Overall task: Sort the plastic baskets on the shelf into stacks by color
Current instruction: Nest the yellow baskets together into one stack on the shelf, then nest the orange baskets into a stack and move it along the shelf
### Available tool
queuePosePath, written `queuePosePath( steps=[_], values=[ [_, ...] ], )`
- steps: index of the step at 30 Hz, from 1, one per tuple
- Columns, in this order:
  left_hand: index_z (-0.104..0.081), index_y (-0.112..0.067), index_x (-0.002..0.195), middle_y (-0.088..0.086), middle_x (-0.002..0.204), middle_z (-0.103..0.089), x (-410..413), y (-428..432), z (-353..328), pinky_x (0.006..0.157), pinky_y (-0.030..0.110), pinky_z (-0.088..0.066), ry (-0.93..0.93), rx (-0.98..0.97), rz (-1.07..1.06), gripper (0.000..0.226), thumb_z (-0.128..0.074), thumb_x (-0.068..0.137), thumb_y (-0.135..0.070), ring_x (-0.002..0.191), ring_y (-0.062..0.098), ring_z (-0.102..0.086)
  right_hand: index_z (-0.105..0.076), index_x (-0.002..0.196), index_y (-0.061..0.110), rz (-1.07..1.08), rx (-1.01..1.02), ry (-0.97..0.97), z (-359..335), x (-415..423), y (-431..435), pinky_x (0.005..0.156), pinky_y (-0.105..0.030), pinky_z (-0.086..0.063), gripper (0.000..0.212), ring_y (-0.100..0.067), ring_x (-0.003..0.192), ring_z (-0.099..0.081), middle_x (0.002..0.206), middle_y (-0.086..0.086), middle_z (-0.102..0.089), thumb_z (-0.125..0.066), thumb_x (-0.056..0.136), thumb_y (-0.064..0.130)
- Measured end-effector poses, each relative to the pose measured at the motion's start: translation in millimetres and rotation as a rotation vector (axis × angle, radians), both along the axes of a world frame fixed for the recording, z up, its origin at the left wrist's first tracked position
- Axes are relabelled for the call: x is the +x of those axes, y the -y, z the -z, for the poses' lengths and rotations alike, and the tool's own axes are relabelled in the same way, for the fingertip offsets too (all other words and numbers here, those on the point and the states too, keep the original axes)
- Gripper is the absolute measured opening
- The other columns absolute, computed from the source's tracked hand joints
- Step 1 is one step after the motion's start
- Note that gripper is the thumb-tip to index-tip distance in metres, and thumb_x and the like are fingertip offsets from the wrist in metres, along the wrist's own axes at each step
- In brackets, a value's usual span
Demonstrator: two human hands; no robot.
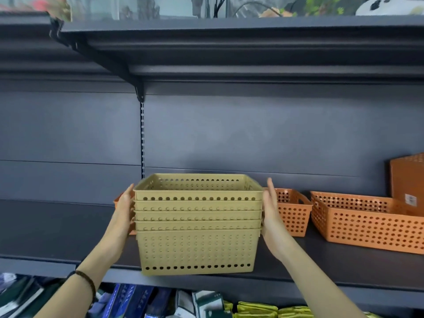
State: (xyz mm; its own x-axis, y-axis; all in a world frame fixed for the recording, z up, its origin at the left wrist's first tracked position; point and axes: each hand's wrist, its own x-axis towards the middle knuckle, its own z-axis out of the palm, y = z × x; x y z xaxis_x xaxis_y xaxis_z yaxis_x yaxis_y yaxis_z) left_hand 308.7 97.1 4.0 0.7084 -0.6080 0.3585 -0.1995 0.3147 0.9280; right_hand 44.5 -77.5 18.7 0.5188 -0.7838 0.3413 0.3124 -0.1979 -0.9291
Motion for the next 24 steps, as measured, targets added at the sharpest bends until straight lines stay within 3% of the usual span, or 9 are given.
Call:
queuePosePath(
  steps=[3, 6, 10, 12, 15, 18, 20, 24],
  values=[
    [-0.058, -0.021, 0.123, 0.000, 0.124, -0.062, 29.6, -1.7, 10.2, 0.095, 0.038, -0.043, -0.075, -0.066, -0.179, 0.054, -0.036, 0.093, -0.060, 0.113, 0.019, -0.057, -0.020, 0.125, 0.078, -0.014, -0.136, 0.003, 10.9, 1.5, -2.1, 0.107, -0.038, -0.037, 0.091, -0.002, 0.127, -0.044, 0.144, 0.023, -0.038, -0.065, 0.047, 0.088],
    [-0.054, -0.023, 0.122, -0.006, 0.123, -0.051, 52.6, -4.4, 11.0, 0.097, 0.035, -0.031, -0.113, -0.049, -0.322, 0.040, -0.039, 0.097, -0.051, 0.115, 0.015, -0.045, -0.026, 0.122, 0.080, 0.020, -0.163, -0.002, 12.5, 6.8, -0.3, 0.103, -0.042, -0.045, 0.086, -0.009, 0.124, -0.053, 0.141, 0.014, -0.051, -0.070, 0.048, 0.083],
    [-0.042, -0.028, 0.140, -0.004, 0.150, -0.036, 85.3, -2.1, 17.7, 0.108, 0.042, -0.029, -0.048, 0.069, -0.323, 0.056, -0.050, 0.091, -0.053, 0.137, 0.020, -0.034, -0.028, 0.121, 0.079, 0.056, -0.175, 0.011, 13.3, 9.1, 1.7, 0.084, -0.028, -0.053, 0.087, 0.001, 0.109, -0.063, 0.130, 0.017, -0.059, -0.070, 0.046, 0.083],
    [-0.039, -0.031, 0.142, -0.004, 0.152, -0.033, 96.0, 2.6, 22.8, 0.111, 0.045, -0.027, 0.002, 0.106, -0.274, 0.056, -0.053, 0.091, -0.049, 0.140, 0.021, -0.030, -0.028, 0.121, 0.080, 0.073, -0.179, 0.012, 13.9, 10.5, 2.1, 0.080, -0.025, -0.053, 0.088, 0.004, 0.103, -0.065, 0.125, 0.021, -0.061, -0.070, 0.044, 0.083],
    [-0.045, -0.022, 0.139, -0.005, 0.132, -0.044, 101.8, 13.9, 23.1, 0.097, 0.032, -0.033, 0.051, 0.129, -0.176, 0.046, -0.054, 0.095, -0.032, 0.119, 0.016, -0.044, -0.027, 0.120, 0.080, 0.098, -0.178, 0.006, 15.2, 12.8, 2.5, 0.082, -0.027, -0.052, 0.088, 0.003, 0.105, -0.065, 0.125, 0.020, -0.061, -0.071, 0.044, 0.083],
    [-0.057, -0.012, 0.114, 0.010, 0.127, -0.057, 111.0, 21.4, 28.8, 0.073, 0.024, -0.042, 0.111, 0.163, -0.155, 0.024, -0.061, 0.092, -0.020, 0.086, 0.012, -0.056, -0.027, 0.119, 0.082, 0.108, -0.178, -0.006, 15.4, 13.8, 1.8, 0.093, -0.037, -0.051, 0.084, -0.006, 0.116, -0.060, 0.131, 0.014, -0.060, -0.070, 0.047, 0.083],
    [-0.054, -0.014, 0.103, 0.014, 0.121, -0.060, 118.1, 21.4, 32.1, 0.068, 0.025, -0.044, 0.122, 0.181, -0.119, 0.018, -0.065, 0.089, -0.016, 0.082, 0.011, -0.058, -0.027, 0.118, 0.082, 0.104, -0.180, -0.015, 14.7, 13.3, 1.3, 0.096, -0.041, -0.049, 0.082, -0.010, 0.119, -0.058, 0.133, 0.011, -0.060, -0.070, 0.049, 0.082],
    [-0.045, -0.023, 0.081, 0.016, 0.104, -0.063, 131.2, 15.1, 31.6, 0.070, 0.038, -0.047, 0.173, 0.270, -0.154, 0.034, -0.078, 0.077, -0.028, 0.086, 0.027, -0.059, -0.030, 0.121, 0.079, 0.101, -0.173, -0.003, 15.1, 14.4, -0.2, 0.094, -0.038, -0.050, 0.082, -0.006, 0.115, -0.062, 0.132, 0.010, -0.062, -0.070, 0.049, 0.082]
  ],
)
